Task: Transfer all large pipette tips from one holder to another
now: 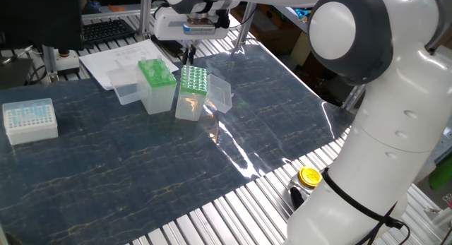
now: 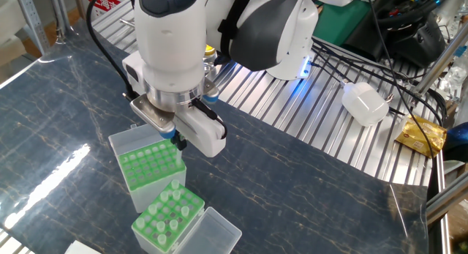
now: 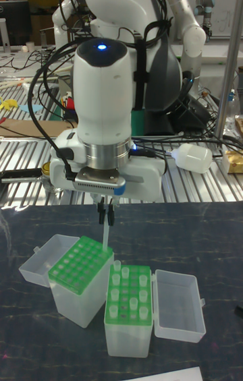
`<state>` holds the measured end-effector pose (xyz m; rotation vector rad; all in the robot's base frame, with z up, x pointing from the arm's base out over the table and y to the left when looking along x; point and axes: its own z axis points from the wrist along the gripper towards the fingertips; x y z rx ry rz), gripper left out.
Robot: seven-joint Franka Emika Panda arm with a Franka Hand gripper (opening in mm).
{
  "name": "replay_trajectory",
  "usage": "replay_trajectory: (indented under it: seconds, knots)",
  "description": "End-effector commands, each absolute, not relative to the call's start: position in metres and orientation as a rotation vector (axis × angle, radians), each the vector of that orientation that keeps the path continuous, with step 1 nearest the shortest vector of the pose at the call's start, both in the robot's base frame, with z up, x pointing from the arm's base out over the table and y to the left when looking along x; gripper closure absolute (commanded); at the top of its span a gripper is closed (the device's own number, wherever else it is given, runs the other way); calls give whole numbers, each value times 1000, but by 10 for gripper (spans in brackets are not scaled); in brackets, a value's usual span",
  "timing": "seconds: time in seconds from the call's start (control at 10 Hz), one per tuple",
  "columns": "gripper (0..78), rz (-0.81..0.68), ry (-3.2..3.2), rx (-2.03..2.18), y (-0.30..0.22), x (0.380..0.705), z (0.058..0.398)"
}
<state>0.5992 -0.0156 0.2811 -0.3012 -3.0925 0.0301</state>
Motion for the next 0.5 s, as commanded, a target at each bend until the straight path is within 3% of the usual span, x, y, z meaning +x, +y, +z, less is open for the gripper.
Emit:
replay_trajectory:
  seconds: [0.1, 0.5]
  knots:
    - [1, 27, -3095, -305, -16, 600, 283]
    - [1, 27, -3095, -305, -16, 600, 283]
